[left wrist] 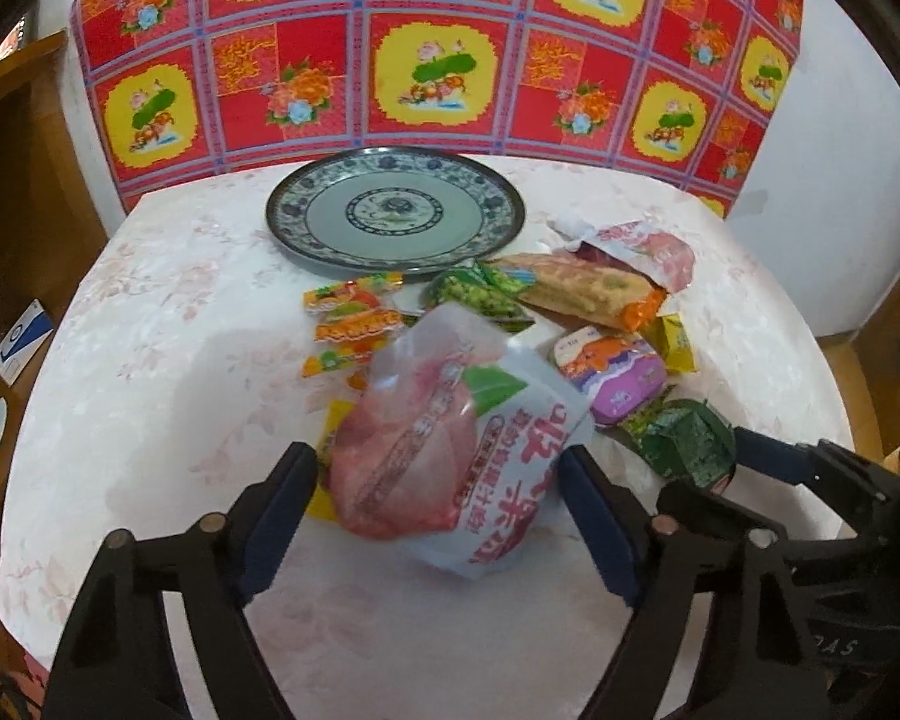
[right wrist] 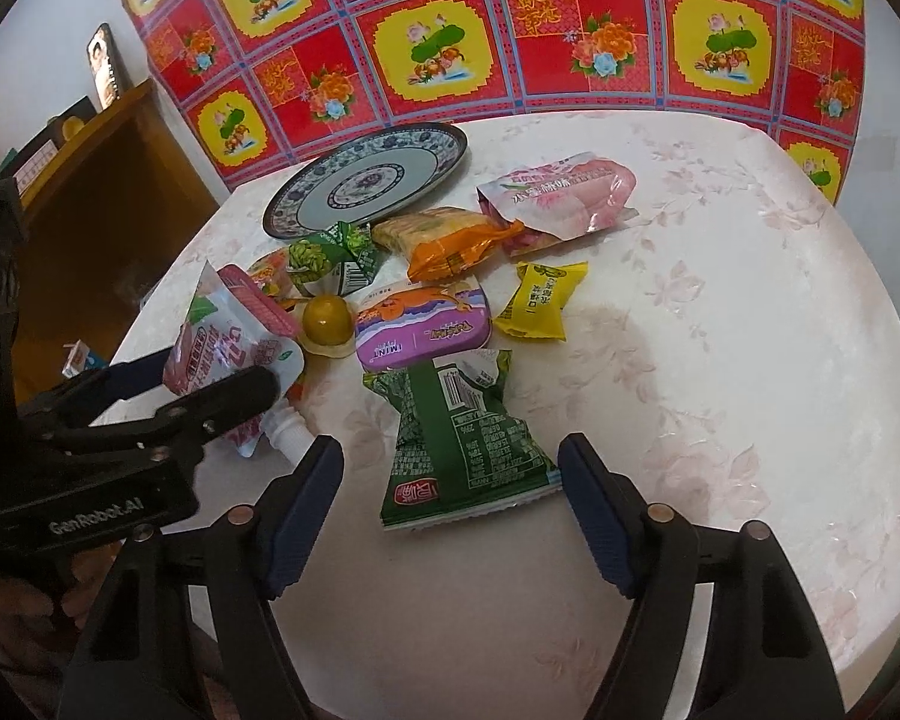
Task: Organize snacks
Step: 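Grasp the large pink-and-white snack bag with the left gripper, then carry the pink bag onto the plate with the left gripper while the right gripper grasps the green packet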
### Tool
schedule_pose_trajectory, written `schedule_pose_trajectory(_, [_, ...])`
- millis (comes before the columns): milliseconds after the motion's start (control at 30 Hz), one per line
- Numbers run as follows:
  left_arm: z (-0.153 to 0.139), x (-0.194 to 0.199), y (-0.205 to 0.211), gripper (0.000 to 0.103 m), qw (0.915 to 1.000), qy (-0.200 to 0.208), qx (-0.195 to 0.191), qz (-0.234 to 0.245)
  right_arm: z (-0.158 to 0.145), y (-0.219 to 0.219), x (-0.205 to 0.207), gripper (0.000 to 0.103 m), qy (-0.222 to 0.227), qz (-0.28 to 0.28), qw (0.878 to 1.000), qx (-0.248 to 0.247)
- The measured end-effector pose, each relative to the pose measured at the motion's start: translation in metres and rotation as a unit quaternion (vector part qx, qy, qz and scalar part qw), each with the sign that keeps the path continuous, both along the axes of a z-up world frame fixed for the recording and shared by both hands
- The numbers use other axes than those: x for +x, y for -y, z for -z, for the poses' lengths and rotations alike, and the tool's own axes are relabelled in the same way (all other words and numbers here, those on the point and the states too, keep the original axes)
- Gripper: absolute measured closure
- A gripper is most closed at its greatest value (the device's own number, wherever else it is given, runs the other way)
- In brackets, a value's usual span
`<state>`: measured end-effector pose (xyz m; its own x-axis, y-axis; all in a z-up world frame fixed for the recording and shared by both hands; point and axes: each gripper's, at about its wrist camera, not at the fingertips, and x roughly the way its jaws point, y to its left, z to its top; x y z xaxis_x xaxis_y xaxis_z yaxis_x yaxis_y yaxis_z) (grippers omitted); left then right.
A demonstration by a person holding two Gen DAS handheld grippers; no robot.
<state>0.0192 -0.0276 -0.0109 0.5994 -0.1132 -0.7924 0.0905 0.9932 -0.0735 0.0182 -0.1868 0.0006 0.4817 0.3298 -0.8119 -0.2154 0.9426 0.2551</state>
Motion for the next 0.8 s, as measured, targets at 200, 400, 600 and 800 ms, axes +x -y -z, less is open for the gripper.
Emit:
schedule_pose_trajectory(200, [0.0, -0.004, 0.004, 0.023, 0.9999, 0.01, 0.006, 0.008, -0.001, -0.001, 0.0, 0.026, 0.0, -0.001, 1.0, -0.004])
schedule_pose_trajectory(400, [0.001, -0.005, 0.006, 0.023, 0.9997, 0.013, 0.009, 0.016, -0.001, -0.001, 0.0, 0.026, 0.001, -0.001, 1.0, -0.004])
schedule_pose_trajectory(600, [0.001, -0.006, 0.008, 0.023, 0.9996, 0.017, 0.009, 0.02, -0.001, -0.001, -0.001, 0.026, 0.001, -0.001, 1.0, -0.003])
schedule_pose_trajectory(800, [-0.001, -0.011, 0.01, 0.025, 0.9988, 0.031, 0.016, 0.034, -0.001, 0.002, -0.001, 0.034, 0.003, 0.008, 1.0, -0.002])
